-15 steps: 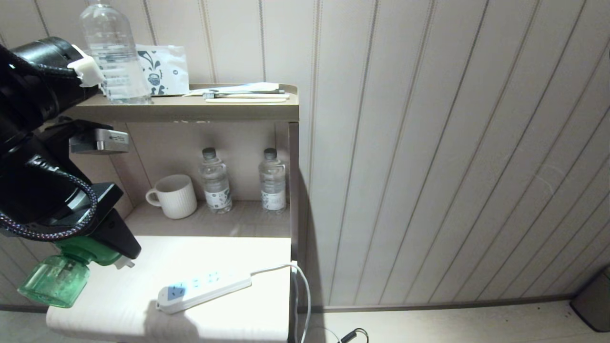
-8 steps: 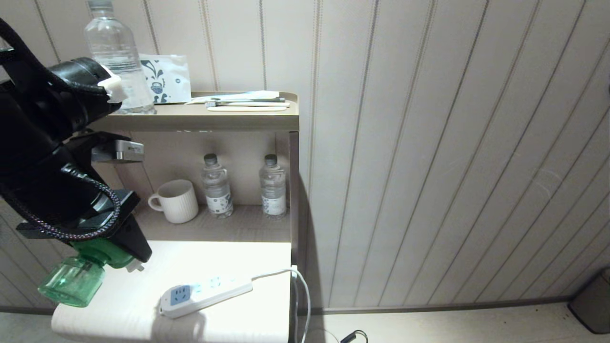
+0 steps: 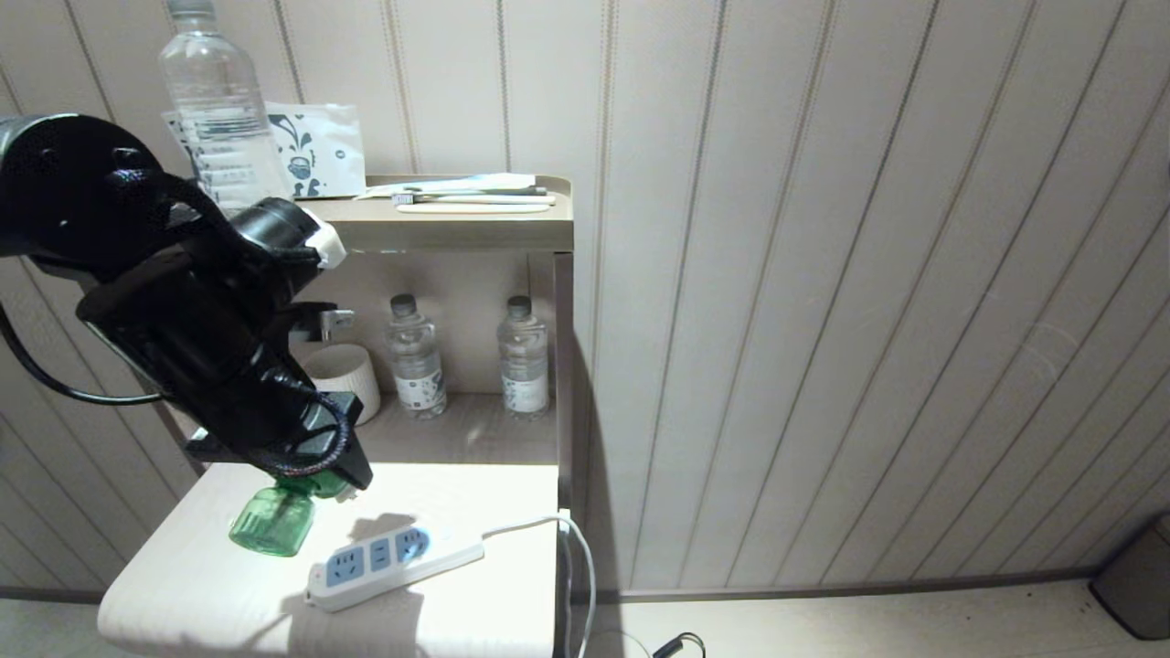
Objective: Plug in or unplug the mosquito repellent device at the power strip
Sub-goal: Insert the plug into the socket
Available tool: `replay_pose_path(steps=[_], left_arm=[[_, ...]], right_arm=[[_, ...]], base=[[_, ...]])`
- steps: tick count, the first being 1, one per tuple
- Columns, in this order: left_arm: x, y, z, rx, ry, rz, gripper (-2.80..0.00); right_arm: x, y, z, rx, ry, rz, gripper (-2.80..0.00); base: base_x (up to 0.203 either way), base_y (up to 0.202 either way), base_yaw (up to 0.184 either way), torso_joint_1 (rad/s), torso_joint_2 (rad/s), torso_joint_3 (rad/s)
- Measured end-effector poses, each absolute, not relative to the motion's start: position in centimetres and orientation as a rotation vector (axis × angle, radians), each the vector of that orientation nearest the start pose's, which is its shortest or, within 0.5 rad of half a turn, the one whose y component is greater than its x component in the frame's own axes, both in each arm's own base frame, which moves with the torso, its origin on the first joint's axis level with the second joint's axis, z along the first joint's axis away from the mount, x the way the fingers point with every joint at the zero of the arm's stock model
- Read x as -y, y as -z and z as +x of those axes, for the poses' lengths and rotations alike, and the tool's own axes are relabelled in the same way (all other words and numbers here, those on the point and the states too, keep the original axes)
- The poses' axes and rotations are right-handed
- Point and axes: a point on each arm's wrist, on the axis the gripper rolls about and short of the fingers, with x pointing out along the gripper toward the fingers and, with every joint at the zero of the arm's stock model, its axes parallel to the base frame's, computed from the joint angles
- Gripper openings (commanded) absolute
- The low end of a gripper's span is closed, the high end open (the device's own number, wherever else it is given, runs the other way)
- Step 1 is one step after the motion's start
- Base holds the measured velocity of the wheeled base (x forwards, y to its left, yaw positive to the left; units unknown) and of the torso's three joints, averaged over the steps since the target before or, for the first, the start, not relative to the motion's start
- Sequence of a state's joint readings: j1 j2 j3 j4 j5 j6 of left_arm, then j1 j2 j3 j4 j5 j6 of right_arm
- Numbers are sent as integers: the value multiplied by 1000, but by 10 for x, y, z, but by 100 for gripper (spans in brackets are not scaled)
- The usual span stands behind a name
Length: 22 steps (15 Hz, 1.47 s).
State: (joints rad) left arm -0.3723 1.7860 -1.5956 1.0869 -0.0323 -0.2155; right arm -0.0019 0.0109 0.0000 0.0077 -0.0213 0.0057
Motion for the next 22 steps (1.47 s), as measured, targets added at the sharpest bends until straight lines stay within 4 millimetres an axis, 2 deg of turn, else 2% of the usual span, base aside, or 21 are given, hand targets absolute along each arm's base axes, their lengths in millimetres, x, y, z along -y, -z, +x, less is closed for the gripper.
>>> replay_pose_path(steps=[2, 6, 8, 11, 14, 18, 22], left_arm=[[102, -238, 252, -1318, 188, 69, -280], [95, -248, 216, -1513, 89, 102, -280], [92, -254, 208, -1563, 53, 112, -280], [100, -259, 212, -1557, 52, 87, -280], [106, -254, 219, -1571, 57, 112, -280], [110, -237, 224, -1604, -1, 221, -280], [105, -215, 231, -1613, 166, 385, -280]], right_arm=[[0, -75, -22, -18, 23, 6, -280], [0, -75, -22, -18, 23, 6, -280], [0, -75, -22, -18, 24, 6, -280], [0, -75, -22, -18, 24, 6, -280], [0, -75, -22, -18, 23, 6, -280], [0, -75, -22, -18, 23, 6, -280], [0, -75, -22, -18, 23, 6, -280]], base=[[0, 0, 0, 0, 0, 0], [0, 0, 0, 0, 0, 0], [0, 0, 0, 0, 0, 0], [0, 0, 0, 0, 0, 0], [0, 0, 0, 0, 0, 0], [0, 0, 0, 0, 0, 0], [0, 0, 0, 0, 0, 0]])
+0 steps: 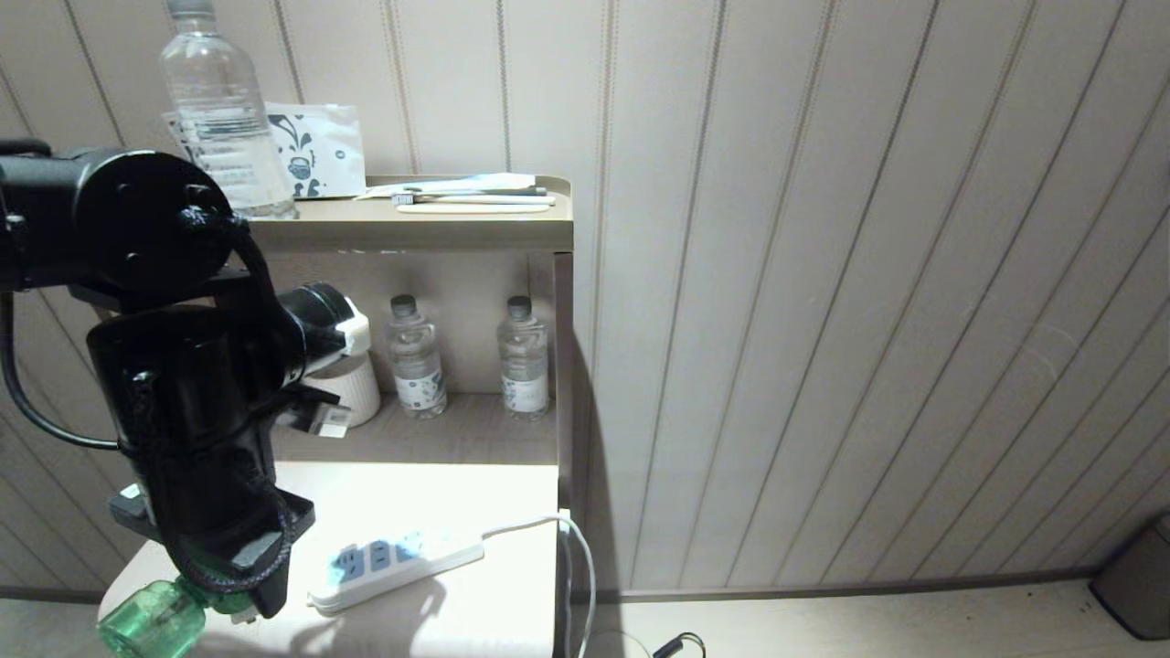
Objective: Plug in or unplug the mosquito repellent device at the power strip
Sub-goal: Insert the plug into the socket
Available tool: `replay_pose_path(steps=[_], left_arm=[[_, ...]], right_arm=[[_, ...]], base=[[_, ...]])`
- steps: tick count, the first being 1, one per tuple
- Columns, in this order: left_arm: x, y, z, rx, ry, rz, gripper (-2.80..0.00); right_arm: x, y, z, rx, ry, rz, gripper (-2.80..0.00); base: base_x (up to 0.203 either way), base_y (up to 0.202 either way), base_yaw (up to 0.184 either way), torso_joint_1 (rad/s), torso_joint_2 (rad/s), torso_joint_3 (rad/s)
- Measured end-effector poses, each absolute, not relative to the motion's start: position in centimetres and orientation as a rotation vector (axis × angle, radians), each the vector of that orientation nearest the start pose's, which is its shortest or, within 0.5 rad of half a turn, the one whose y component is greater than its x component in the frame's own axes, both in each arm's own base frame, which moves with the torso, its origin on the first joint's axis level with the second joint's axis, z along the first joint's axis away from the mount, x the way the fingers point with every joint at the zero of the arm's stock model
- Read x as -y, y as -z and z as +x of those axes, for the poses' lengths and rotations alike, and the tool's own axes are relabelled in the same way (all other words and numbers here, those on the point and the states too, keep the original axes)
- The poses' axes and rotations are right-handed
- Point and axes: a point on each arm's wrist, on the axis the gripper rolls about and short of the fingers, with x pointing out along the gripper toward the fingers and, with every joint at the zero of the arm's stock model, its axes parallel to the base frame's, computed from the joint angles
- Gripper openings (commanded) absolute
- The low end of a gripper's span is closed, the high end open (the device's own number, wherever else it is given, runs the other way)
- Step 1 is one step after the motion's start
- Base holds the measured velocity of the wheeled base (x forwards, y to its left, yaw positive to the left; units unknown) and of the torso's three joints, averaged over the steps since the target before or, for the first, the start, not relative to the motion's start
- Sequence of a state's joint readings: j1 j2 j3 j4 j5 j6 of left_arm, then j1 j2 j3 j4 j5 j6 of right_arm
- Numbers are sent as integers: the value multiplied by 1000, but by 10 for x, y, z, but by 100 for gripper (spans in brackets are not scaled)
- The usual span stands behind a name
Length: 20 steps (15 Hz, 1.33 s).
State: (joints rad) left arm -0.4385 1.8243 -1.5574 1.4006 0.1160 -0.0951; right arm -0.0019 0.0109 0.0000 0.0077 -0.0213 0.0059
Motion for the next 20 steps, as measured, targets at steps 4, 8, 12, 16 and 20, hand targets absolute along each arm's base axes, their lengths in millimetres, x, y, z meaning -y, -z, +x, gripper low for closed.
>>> replay_pose_path(steps=[4, 8, 12, 16, 20], left_arm=[[105, -206, 251, -1543, 271, 452, -280], [113, -199, 272, -1503, 290, 433, -280], [123, -184, 287, -1538, 336, 401, -280], [134, -174, 298, -1551, 367, 397, -280], [141, -163, 309, -1554, 379, 396, -280]], right_arm=[[0, -75, -22, -18, 23, 6, -280], [0, -75, -22, -18, 24, 6, -280], [0, -75, -22, -18, 24, 6, -280], [0, -75, -22, -18, 24, 6, -280], [0, -75, -22, -18, 24, 6, -280]], base=[[0, 0, 0, 0, 0, 0], [0, 0, 0, 0, 0, 0], [0, 0, 0, 0, 0, 0], [0, 0, 0, 0, 0, 0], [0, 0, 0, 0, 0, 0]])
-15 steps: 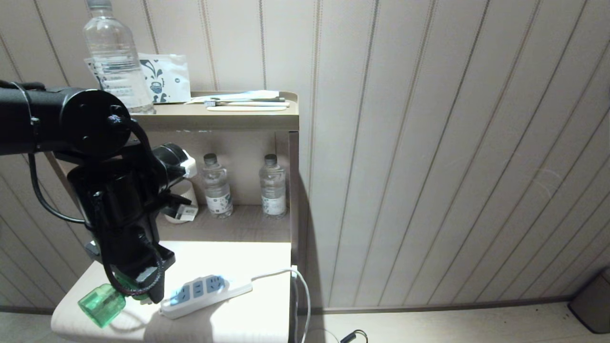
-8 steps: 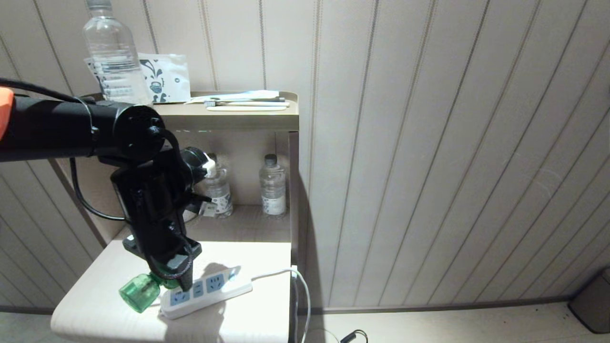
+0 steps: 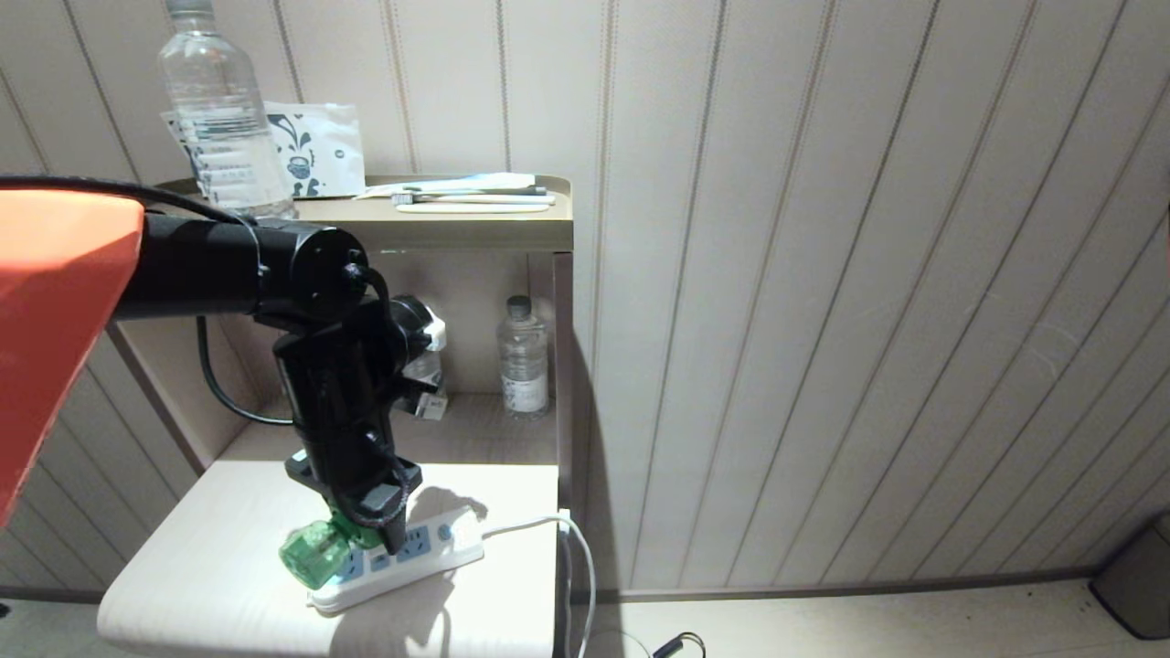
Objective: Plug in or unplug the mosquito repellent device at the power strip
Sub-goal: Insert the plug into the socket
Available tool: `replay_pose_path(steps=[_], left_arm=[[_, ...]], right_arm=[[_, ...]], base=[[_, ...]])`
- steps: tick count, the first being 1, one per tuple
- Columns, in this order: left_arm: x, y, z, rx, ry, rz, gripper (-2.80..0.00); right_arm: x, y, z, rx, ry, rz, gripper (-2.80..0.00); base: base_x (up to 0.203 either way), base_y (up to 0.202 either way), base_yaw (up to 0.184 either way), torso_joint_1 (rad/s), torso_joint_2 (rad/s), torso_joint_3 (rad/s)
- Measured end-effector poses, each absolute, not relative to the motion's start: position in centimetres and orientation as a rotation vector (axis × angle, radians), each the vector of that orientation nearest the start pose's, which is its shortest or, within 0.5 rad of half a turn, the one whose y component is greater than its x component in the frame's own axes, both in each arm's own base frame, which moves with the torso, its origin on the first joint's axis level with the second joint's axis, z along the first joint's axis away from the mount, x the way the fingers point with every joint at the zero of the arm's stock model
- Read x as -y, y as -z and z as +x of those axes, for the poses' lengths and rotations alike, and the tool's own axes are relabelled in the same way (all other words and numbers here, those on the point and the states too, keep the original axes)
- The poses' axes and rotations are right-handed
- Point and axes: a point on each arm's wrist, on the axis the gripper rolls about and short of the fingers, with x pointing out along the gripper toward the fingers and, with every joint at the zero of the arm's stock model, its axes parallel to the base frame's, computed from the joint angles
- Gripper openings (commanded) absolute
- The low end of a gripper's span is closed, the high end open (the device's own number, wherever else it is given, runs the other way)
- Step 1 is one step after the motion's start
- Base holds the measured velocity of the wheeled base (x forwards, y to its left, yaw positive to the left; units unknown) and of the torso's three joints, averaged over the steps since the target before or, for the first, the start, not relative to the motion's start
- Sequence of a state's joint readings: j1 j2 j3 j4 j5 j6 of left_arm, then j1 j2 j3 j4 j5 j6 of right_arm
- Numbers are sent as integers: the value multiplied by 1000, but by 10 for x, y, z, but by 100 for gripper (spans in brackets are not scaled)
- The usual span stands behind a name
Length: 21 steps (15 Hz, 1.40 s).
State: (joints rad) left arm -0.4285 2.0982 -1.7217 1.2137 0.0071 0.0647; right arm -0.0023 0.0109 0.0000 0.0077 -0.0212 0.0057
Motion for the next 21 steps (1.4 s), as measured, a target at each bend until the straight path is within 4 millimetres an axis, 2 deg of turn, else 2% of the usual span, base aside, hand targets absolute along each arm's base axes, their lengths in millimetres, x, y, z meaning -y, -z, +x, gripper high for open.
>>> replay_pose_path(steps=[4, 8, 21], left_arm=[[145, -152, 321, -1557, 405, 381, -280], [138, -145, 332, -1560, 389, 366, -280], [129, -138, 336, -1595, 370, 340, -280]], right_arm=[[0, -75, -22, -18, 24, 6, -280], [0, -75, -22, -18, 23, 6, -280], [0, -75, -22, -18, 23, 6, -280]], base=[[0, 0, 0, 0, 0, 0], [0, 0, 0, 0, 0, 0], [0, 0, 0, 0, 0, 0]])
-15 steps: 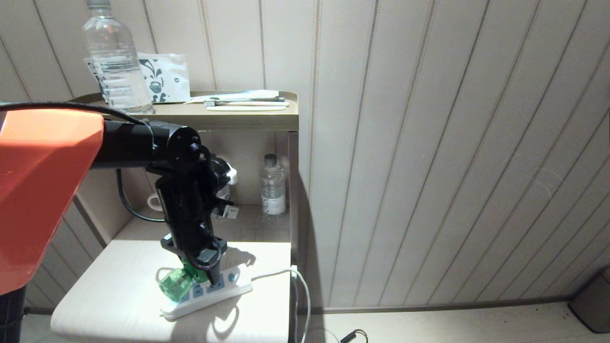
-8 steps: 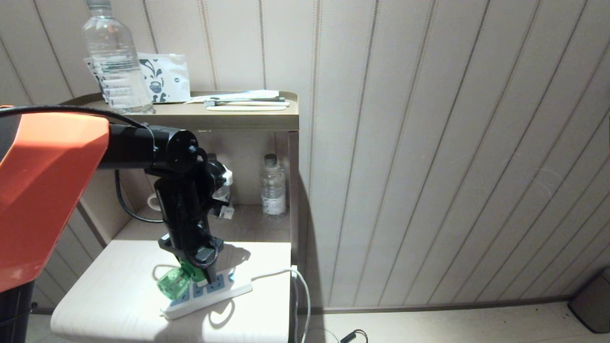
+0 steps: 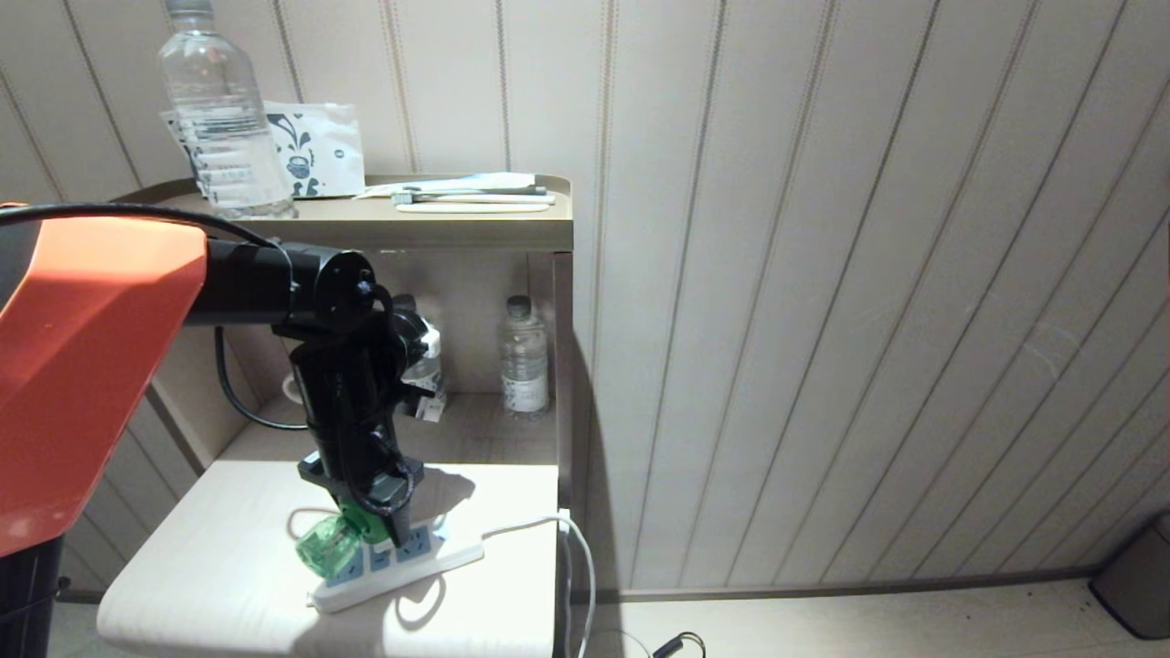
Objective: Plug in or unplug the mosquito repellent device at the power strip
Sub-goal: Insert the plug into the socket
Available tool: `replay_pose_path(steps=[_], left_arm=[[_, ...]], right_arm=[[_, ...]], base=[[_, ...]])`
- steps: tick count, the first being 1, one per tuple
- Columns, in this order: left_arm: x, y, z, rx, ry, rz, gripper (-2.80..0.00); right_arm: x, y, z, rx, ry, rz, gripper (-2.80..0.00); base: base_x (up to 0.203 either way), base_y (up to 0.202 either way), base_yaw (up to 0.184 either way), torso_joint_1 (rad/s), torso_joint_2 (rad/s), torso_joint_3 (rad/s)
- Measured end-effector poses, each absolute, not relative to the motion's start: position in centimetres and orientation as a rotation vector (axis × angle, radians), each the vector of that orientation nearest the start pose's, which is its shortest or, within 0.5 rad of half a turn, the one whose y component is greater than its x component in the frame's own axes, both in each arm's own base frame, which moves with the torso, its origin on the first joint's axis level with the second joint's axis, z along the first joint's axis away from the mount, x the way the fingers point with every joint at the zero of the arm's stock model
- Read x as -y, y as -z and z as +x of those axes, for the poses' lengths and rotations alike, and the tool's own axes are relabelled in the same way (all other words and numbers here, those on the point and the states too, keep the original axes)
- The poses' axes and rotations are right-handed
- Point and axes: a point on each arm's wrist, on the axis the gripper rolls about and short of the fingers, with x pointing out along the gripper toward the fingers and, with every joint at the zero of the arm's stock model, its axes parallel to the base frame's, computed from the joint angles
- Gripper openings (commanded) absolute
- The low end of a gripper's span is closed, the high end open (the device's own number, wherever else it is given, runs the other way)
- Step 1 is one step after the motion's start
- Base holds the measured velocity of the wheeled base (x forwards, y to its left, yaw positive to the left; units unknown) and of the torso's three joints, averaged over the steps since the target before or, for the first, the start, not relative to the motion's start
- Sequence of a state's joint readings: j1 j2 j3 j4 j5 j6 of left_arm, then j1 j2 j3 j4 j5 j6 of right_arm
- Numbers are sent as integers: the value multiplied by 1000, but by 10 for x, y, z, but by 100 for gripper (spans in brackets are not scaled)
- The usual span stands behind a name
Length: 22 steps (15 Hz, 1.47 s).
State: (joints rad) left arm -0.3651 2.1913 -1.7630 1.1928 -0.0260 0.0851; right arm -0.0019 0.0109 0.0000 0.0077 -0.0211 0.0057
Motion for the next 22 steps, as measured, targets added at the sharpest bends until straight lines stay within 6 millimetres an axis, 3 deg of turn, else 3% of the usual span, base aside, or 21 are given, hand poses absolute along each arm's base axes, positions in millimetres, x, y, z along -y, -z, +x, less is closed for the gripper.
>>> replay_pose_path(steps=[22], left_arm=[[121, -137, 332, -1631, 384, 289, -280]], right_arm=[[0, -75, -22, -18, 24, 6, -280]], base=[[0, 0, 0, 0, 0, 0]])
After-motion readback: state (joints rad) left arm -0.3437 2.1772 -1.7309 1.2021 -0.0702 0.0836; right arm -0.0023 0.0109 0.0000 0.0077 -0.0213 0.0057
